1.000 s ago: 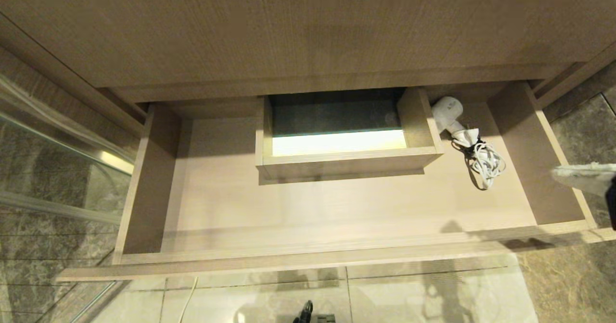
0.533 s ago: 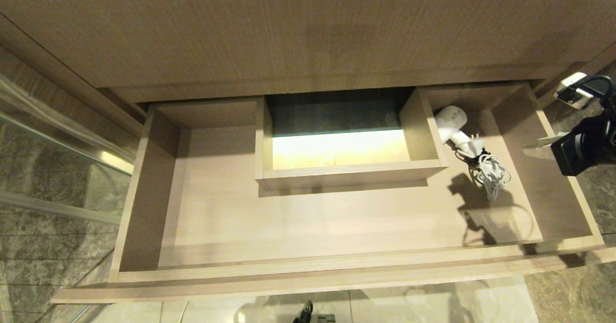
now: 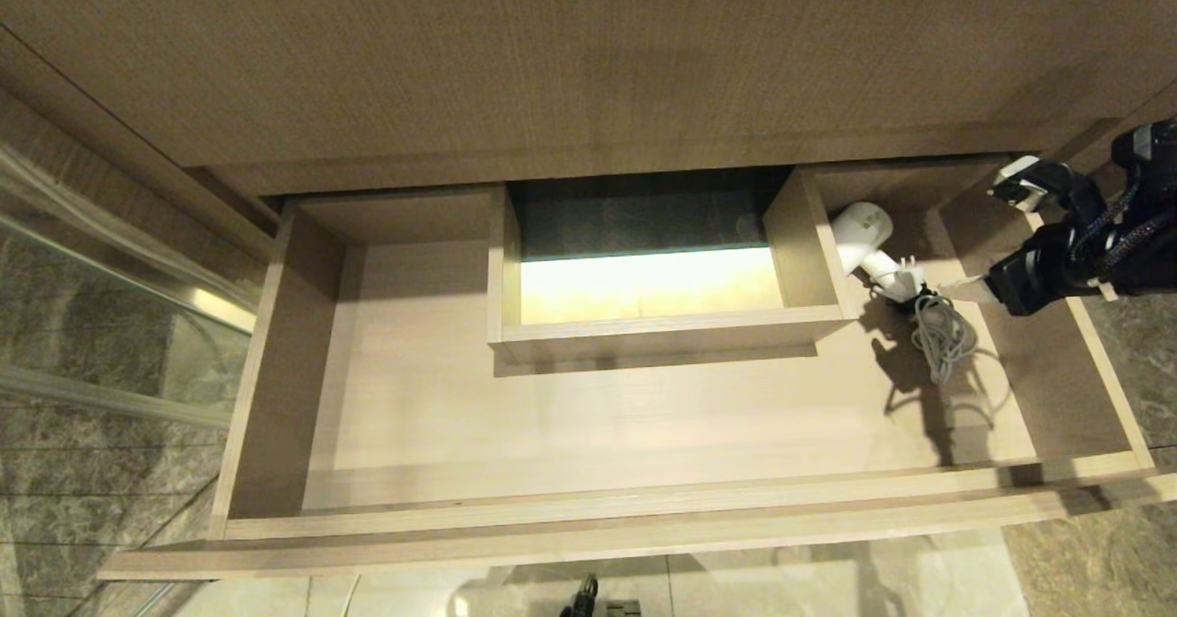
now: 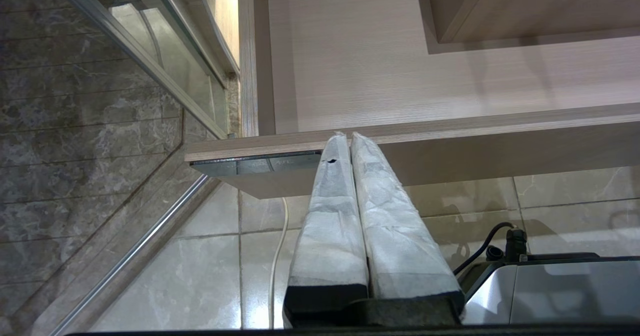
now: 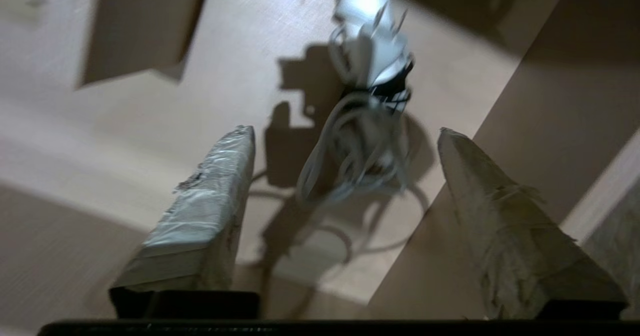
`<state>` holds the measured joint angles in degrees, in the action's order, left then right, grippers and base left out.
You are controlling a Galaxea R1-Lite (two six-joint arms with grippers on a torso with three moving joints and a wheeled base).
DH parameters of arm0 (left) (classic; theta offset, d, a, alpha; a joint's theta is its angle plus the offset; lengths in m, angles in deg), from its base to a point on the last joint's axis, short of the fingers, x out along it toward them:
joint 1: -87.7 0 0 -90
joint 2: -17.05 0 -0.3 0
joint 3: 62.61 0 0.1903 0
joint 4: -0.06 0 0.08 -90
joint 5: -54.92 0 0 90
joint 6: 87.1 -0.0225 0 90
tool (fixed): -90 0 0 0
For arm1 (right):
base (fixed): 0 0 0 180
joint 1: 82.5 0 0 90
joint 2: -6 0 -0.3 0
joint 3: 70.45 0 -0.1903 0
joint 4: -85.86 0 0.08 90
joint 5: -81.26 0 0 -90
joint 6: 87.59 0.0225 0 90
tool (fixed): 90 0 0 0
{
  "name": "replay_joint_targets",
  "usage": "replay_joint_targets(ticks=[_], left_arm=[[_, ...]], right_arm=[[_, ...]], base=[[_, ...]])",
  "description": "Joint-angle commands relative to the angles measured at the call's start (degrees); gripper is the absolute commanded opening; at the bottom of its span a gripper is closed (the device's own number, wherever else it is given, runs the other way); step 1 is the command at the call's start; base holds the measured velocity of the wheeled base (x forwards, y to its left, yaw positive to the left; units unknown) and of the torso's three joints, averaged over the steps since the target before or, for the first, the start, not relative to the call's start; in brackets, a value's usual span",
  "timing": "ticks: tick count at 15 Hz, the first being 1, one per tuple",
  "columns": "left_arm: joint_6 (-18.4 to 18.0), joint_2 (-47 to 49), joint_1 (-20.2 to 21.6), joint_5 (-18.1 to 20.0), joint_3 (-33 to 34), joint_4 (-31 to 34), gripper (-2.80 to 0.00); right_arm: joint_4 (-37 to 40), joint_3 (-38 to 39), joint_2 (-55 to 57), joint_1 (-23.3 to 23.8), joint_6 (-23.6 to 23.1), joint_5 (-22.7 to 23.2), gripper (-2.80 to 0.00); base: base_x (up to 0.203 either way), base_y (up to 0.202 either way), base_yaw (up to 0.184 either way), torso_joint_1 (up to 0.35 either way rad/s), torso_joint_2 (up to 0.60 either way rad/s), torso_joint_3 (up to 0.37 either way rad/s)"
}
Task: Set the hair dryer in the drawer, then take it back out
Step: Take the hairdryer out
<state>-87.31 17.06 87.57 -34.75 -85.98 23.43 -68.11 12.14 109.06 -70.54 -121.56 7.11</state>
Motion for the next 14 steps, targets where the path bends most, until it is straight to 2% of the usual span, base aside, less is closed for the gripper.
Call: replay_joint_targets(ticks=[1, 5, 14], left_arm=[[-0.1, 0.0, 0.0, 0.0, 0.0, 0.0, -2.80], [0.0, 0.0, 0.0, 0.0, 0.0, 0.0, -2.80], [0.0, 0.0, 0.0, 0.0, 0.0, 0.0, -2.80]], right_arm=[[-2.7, -3.2, 6.9, -0.1, -0.3, 0.1, 0.00], [-2.8, -9.7, 13.5, -0.1, -3.9, 0.1, 0.00], [-2.7, -20.7, 24.3, -0.6, -5.2, -0.1, 0.00]], base=[[0.000, 0.000, 0.000, 0.000, 0.00, 0.000], [0.000, 0.000, 0.000, 0.000, 0.00, 0.000], [0.000, 0.000, 0.000, 0.000, 0.00, 0.000]])
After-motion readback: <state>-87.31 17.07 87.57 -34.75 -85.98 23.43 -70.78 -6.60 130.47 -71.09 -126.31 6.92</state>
